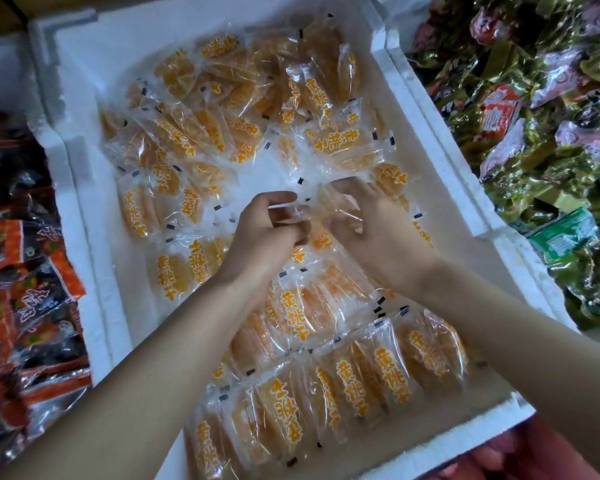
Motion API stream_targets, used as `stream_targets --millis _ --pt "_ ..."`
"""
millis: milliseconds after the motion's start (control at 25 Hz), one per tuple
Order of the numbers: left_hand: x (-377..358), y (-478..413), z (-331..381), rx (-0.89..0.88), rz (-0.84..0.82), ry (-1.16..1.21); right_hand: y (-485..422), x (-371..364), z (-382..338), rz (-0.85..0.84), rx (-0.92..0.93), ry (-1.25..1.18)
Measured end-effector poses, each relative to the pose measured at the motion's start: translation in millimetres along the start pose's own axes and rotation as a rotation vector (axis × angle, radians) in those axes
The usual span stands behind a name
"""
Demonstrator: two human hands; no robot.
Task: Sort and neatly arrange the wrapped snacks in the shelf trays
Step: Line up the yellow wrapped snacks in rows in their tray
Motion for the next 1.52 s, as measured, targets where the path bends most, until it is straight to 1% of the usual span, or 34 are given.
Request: stream_targets --millis 120,200,280,360,440,520,640,720,800,880,1000,1080,1160,1240,1320,1440,1520 --pt "2.6 15.1 6.3 -0.038 -0.014 -0.066 8.6 -3.6 12.5 -0.201 -0.11 -0.206" --pt "0.2 24.2 7.4 -0.056 -0.026 -0.073 17.4 -8.2 12.2 -0.239 -0.134 -0.27" --pt "-0.9 31.1 3.7 -0.068 0.007 -0.019 24.4 -10.6 10.2 -0.185 -0.124 -0.297" --pt "-3.3 37.2 -4.8 -0.054 0.04 0.126 29.6 -12.4 8.5 -0.124 -0.128 -0.329" --pt "-14.9 44.2 -16.6 -0.012 0.001 0.292 34.0 -14.9 8.1 -0.072 -0.136 -0.389" --pt "-30.7 50.7 -23.7 -0.002 -0.079 0.39 38.1 -16.5 8.0 -0.024 -0.13 -0.419" --pt "-38.6 54.8 -25.1 0.021 -0.108 0.479 46.3 -15.1 0.8 0.028 -0.049 -0.371" --pt "-36.7 55.5 -24.5 0.054 -0.09 0.537 54.9 -15.8 -1.1 0.04 -0.014 -0.251" --pt "-33.6 58.2 -23.6 0.074 -0.09 0.559 64.1 -21.2 -3.6 0.009 -0.017 -0.15" --pt "-36.1 62.5 -21.7 0.069 -0.161 0.561 72.6 -25.5 -6.9 -0.027 0.022 -0.116" --pt "-40.1 71.2 -16.6 0.054 -0.27 0.62 82.4 -14.6 -5.9 0.022 0.061 -0.16" --pt "-43.3 75.1 -14.9 0.025 -0.277 0.541 86.9 -6.8 -4.1 0.061 0.077 -0.182" --pt "-43.4 76.0 -14.3 -0.036 -0.211 0.395 92.5 -4.6 -4.2 0.09 0.129 -0.18" --pt "-42.9 74.7 -11.7 -0.101 -0.144 0.271 100.7 -2.6 -1.7 0.117 0.137 -0.2" --pt "-47.1 74.6 -8.8 -0.15 -0.134 0.19 109.7 4.8 3.6 0.155 0.126 -0.22" --pt "-48.3 72.2 -10.6 -0.177 -0.066 0.097 117.3 24.3 14.6 0.256 0.143 -0.08" --pt "-44.5 68.7 -13.9 -0.175 -0.01 0.064 108.4 37.3 33.1 0.315 0.066 0.011"
Point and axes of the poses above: each hand's wrist, its own y-axis away from the middle knuckle, its own x-axis out of the back of the hand, z = x × y, the point moved 6 cm from there along -y, towards the middle knuckle, and after that the axes turned 9 degrees about -z, right-handed, at the moved point
